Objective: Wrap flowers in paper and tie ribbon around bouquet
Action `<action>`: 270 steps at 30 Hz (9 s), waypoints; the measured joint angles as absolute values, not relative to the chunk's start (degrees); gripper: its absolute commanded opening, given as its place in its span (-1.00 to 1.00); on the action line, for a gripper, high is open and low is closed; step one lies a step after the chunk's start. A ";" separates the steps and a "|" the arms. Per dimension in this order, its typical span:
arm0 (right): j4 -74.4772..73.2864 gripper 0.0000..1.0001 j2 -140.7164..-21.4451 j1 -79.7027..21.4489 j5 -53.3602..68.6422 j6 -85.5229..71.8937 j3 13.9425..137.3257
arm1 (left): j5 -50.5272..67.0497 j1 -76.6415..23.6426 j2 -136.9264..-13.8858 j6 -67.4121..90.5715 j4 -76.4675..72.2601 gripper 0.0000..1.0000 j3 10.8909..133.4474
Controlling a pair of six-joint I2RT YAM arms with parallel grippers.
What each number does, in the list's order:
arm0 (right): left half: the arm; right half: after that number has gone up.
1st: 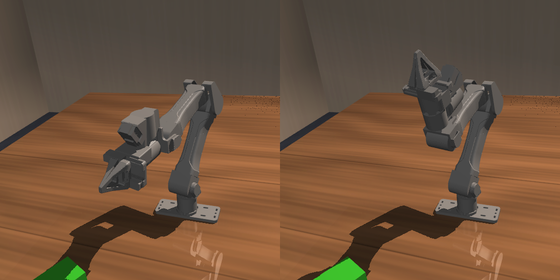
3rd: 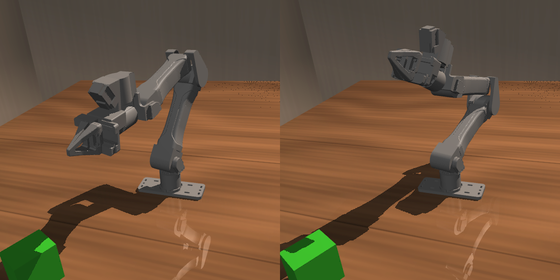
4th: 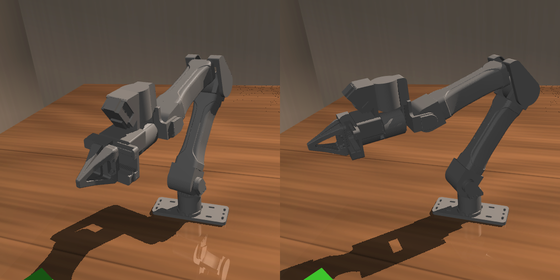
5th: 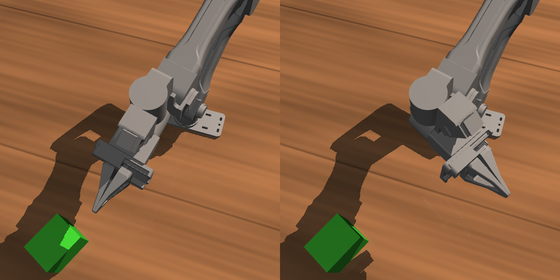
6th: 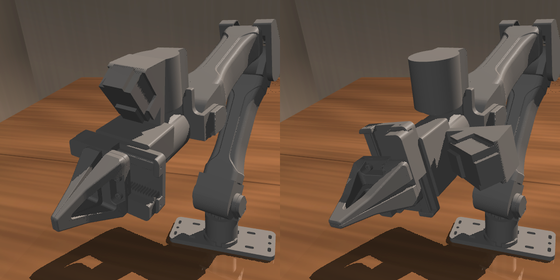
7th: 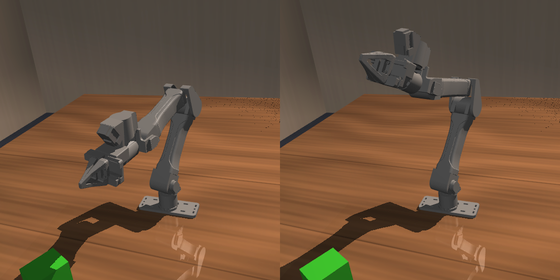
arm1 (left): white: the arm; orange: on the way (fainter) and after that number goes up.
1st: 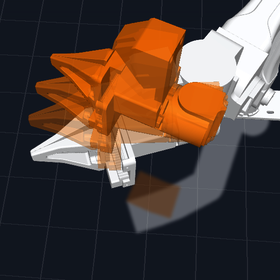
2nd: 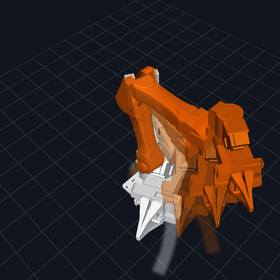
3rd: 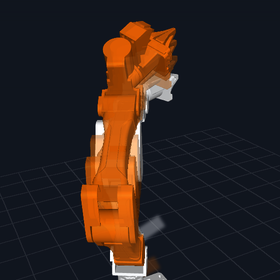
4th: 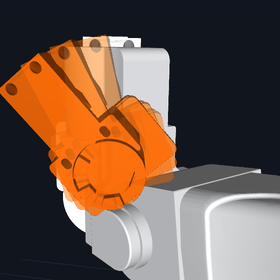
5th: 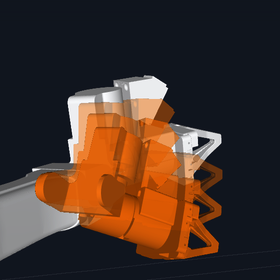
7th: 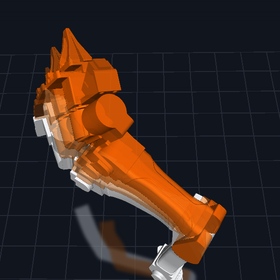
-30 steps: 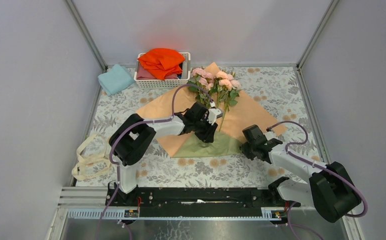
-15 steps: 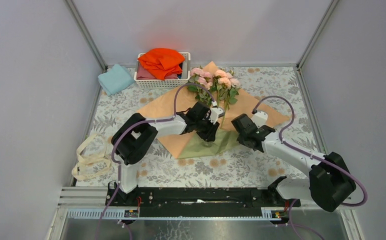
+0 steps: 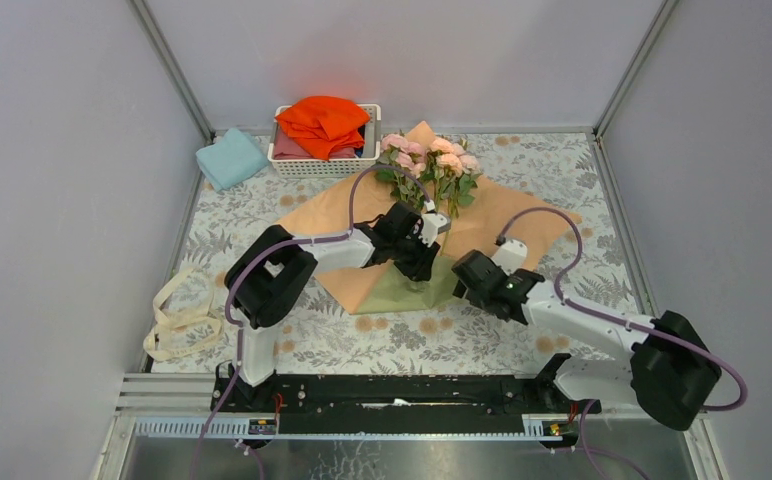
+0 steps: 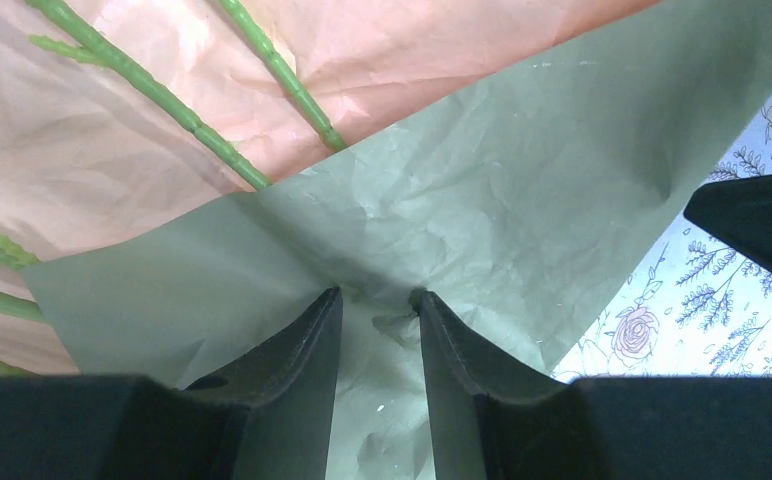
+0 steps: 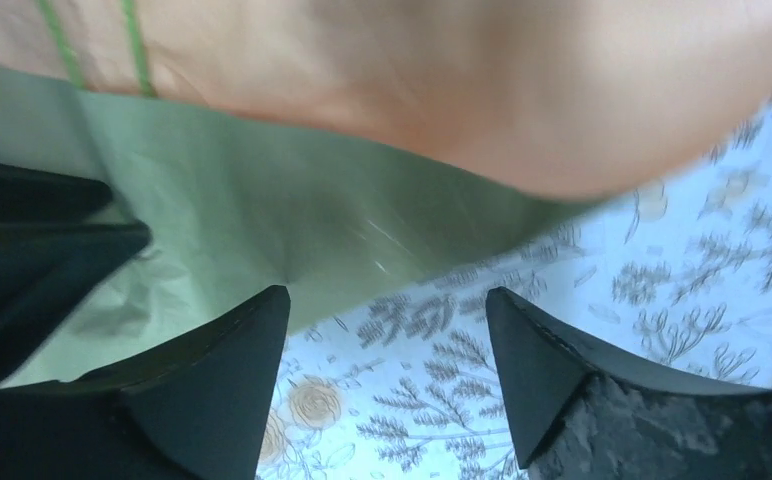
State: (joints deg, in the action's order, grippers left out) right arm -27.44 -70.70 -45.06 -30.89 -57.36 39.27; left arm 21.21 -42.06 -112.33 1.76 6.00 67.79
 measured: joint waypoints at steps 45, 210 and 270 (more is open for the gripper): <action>-19.99 -1.00 -92.36 -61.39 -55.05 -25.50 51.11 | 19.86 -41.43 -115.55 -0.08 6.33 -0.15 72.47; -2.26 -0.56 -80.31 -31.29 22.11 -28.34 41.85 | 36.03 -20.23 -109.95 -0.32 16.27 -1.00 64.88; 16.45 -0.65 -91.37 -36.73 25.12 -30.87 32.93 | 25.98 -23.59 -108.03 -6.17 20.82 -0.57 66.92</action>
State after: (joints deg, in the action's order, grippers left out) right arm 16.45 -91.37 -36.73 25.12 -30.87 32.93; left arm 25.98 -23.59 -108.03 -6.17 20.82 66.92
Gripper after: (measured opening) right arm 0.180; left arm 0.041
